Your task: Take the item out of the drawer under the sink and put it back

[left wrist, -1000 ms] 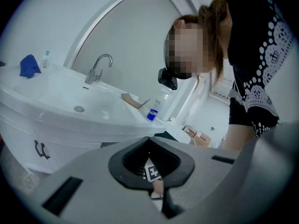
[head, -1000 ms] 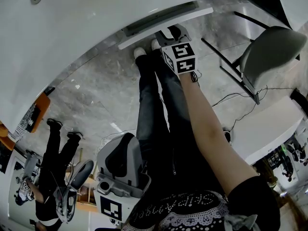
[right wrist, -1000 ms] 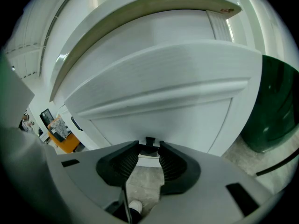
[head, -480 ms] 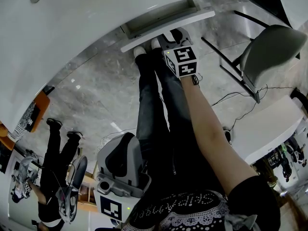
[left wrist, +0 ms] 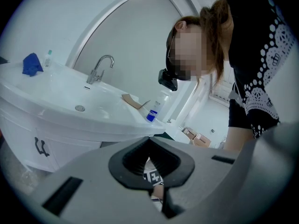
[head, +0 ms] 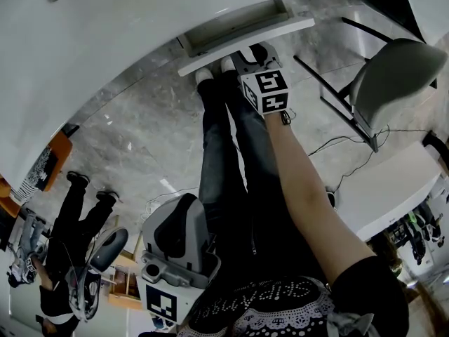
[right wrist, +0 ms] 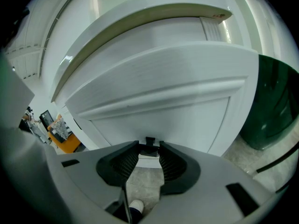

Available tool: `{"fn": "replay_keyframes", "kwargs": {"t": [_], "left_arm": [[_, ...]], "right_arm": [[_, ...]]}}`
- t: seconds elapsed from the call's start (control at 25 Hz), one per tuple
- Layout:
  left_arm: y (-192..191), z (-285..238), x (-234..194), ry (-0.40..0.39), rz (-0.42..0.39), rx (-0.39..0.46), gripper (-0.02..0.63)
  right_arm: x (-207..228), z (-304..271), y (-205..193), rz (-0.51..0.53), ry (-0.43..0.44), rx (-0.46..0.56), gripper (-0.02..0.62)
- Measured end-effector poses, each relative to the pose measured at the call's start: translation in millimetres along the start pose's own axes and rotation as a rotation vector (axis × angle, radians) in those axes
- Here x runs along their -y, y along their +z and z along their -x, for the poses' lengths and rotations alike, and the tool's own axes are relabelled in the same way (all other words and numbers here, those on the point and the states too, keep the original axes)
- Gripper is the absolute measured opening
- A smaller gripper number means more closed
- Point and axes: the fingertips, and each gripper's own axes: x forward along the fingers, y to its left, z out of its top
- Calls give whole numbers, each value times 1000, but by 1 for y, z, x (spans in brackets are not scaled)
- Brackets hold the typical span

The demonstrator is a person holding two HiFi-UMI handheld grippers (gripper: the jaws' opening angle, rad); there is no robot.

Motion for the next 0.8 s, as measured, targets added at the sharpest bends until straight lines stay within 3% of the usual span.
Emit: {"fn": "replay_keyframes", "kwargs": {"t": [0.8], "left_arm": [[1, 3, 4, 3, 7, 16, 5]], "right_arm": [[-3, 23, -19, -7, 4, -8, 146]]}}
